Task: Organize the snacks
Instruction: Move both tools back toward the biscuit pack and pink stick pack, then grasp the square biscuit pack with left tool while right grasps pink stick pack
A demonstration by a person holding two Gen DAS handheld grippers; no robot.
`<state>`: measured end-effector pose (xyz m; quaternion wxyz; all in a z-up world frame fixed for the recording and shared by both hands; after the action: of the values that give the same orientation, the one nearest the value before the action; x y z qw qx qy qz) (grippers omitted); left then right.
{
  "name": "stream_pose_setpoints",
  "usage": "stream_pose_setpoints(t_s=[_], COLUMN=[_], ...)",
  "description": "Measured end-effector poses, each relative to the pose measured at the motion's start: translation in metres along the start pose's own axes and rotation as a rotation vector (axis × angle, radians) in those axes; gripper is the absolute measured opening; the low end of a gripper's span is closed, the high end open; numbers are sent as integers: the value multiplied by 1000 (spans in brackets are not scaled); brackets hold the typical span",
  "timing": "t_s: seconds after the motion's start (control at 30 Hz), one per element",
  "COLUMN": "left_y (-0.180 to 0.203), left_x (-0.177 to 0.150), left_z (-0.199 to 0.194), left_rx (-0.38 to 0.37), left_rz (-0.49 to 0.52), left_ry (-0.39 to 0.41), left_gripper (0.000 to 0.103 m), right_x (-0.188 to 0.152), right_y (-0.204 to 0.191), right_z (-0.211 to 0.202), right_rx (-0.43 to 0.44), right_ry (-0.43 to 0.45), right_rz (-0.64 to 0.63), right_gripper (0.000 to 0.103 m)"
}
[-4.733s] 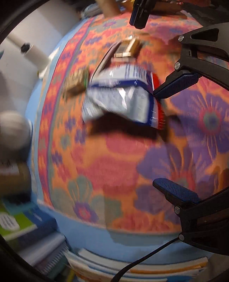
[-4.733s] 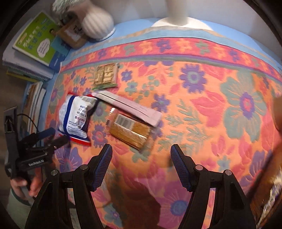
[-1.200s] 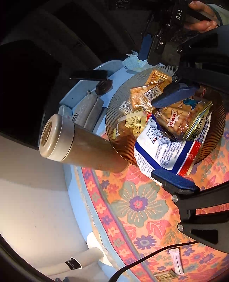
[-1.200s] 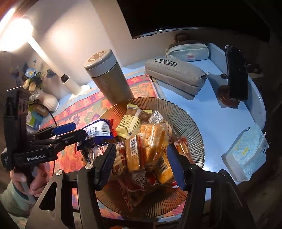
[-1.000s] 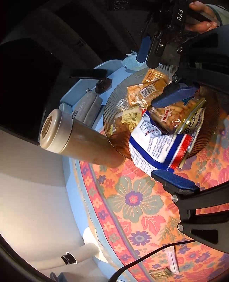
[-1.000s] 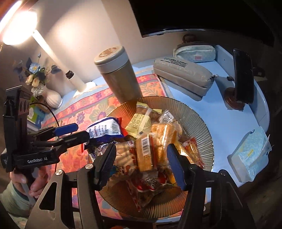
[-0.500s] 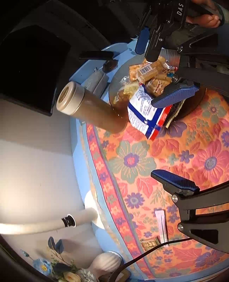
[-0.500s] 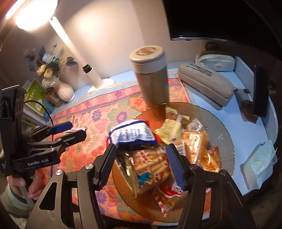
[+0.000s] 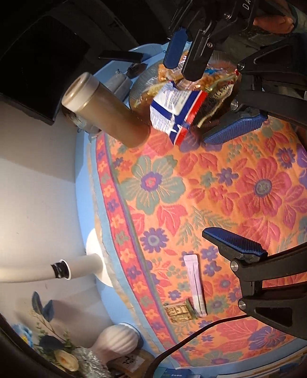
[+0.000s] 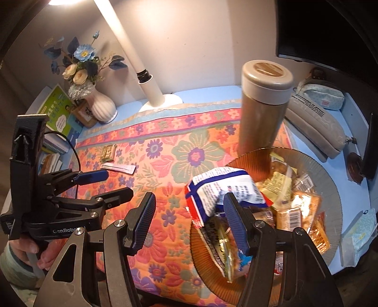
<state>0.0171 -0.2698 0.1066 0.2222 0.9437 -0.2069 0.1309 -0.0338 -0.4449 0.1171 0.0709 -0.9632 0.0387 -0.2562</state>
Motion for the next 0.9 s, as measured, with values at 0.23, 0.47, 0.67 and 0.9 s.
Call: stream_pose_setpoints(t_s=[0.23,0.47,0.67,0.9], left_y=[-31,-73,-161,-226], left_x=[-5,-9,-9,1], left_z=[7,8,-12,-13], left_rx=[2,8,39,-36], left_rz=[-16,-35,-92,13], left_ry=[-41,-66,-30,-44], left_gripper=[70,70,70,70], right_x=[6,12,16,21], right_y=[-25,-54,-106,-165], right_z=[16,35,63,113], right_rx=[3,24,95,154], right_ry=[-20,-43,-85,-144], right_rz=[-7,-15,-67,-182], right_gripper=[59,59,59,59])
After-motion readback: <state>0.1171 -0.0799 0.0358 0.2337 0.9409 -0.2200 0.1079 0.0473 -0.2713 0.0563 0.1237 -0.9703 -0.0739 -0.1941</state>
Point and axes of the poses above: each gripper's, at about its wrist camera, not at the fingertips, and z roughly the way its jaws point, y to its right, x to its top, the point moved 6 cm from there along z, roughly the way its jaws point, and after that the axes turned 8 degrees about -x, right-handed, at the moved point
